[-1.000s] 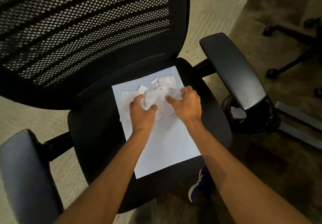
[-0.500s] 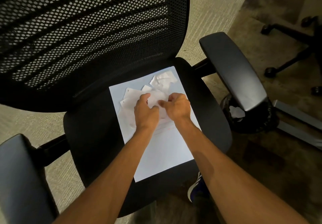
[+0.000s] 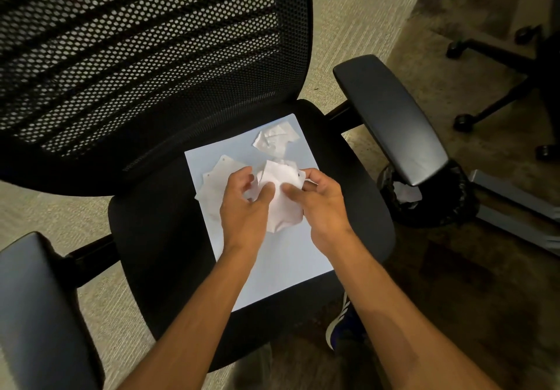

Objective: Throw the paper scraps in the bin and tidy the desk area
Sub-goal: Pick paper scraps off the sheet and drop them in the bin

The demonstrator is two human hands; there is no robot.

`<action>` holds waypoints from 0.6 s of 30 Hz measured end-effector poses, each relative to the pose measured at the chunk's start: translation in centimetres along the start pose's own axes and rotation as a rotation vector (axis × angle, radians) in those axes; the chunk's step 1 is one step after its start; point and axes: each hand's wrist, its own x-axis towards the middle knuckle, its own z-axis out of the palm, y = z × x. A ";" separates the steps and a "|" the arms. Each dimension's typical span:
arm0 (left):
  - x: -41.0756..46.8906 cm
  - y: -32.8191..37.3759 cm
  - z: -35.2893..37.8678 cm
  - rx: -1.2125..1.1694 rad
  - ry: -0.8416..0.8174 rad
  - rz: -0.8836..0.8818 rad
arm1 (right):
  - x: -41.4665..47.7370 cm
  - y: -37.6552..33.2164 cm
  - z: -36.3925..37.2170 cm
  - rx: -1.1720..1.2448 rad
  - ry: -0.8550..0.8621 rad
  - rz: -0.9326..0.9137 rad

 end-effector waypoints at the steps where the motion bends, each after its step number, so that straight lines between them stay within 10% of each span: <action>1: -0.4 0.2 -0.1 -0.018 -0.020 -0.006 | -0.5 -0.1 -0.4 0.042 -0.010 0.009; 18: -8.2 3.6 4.0 -0.027 -0.259 0.110 | -7.8 0.2 -9.8 0.328 0.101 0.027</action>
